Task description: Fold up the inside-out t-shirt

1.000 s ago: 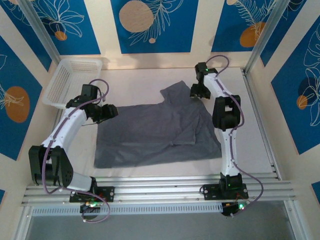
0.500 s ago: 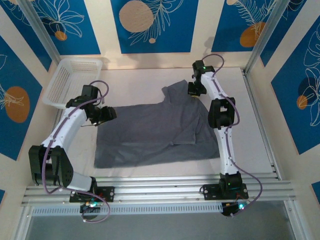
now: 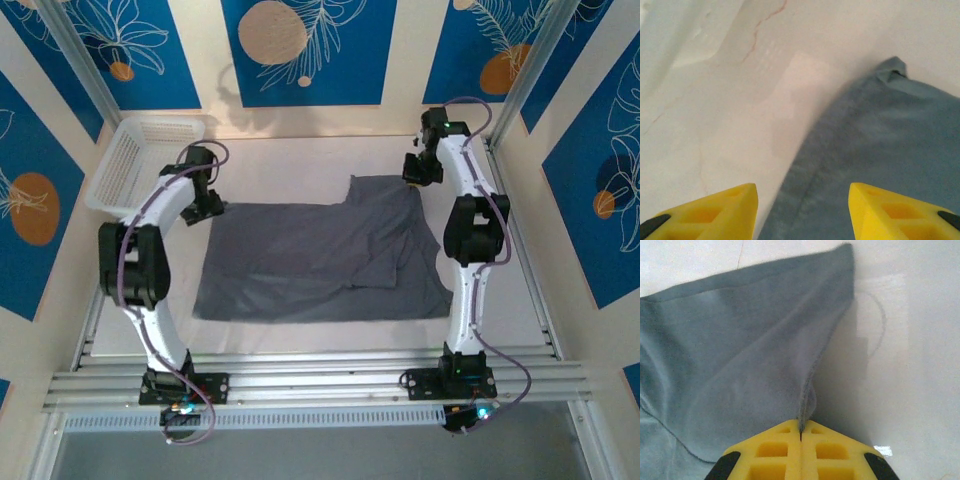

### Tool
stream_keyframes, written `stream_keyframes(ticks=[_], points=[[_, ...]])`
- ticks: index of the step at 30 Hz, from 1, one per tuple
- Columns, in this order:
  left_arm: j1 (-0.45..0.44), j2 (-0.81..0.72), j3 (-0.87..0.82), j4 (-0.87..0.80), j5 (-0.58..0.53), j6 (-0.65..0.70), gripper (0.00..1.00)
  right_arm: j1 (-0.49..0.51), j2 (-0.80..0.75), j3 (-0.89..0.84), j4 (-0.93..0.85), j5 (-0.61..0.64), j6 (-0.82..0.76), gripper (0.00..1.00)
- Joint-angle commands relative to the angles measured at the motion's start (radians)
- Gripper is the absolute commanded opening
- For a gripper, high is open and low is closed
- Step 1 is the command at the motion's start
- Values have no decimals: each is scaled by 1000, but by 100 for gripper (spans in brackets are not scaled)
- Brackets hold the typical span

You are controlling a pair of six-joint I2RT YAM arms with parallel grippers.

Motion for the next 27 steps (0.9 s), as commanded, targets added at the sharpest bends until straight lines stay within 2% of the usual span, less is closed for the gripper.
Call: stream_keyframes(ticks=[1, 3, 6, 13, 20, 25, 27], points=[[-11, 73, 83, 56, 3, 57, 54, 3, -17, -55, 15, -20, -6, 0], [-18, 113, 118, 130, 75, 108, 58, -3, -23, -64, 18, -40, -3, 0], [-25, 195, 218, 129, 106, 119, 58, -7, -26, -69, 23, -60, 5, 0], [-31, 364, 402, 34, 37, 81, 55, -3, -8, -37, 5, -66, 18, 0], [-31, 430, 428, -4, 67, 87, 47, -2, 19, 12, -20, -64, 30, 0], [-31, 454, 447, -32, 55, 93, 33, -2, 41, 43, -32, -63, 36, 0], [-30, 454, 448, -32, 48, 93, 23, -1, 51, 57, -37, -55, 40, 0]])
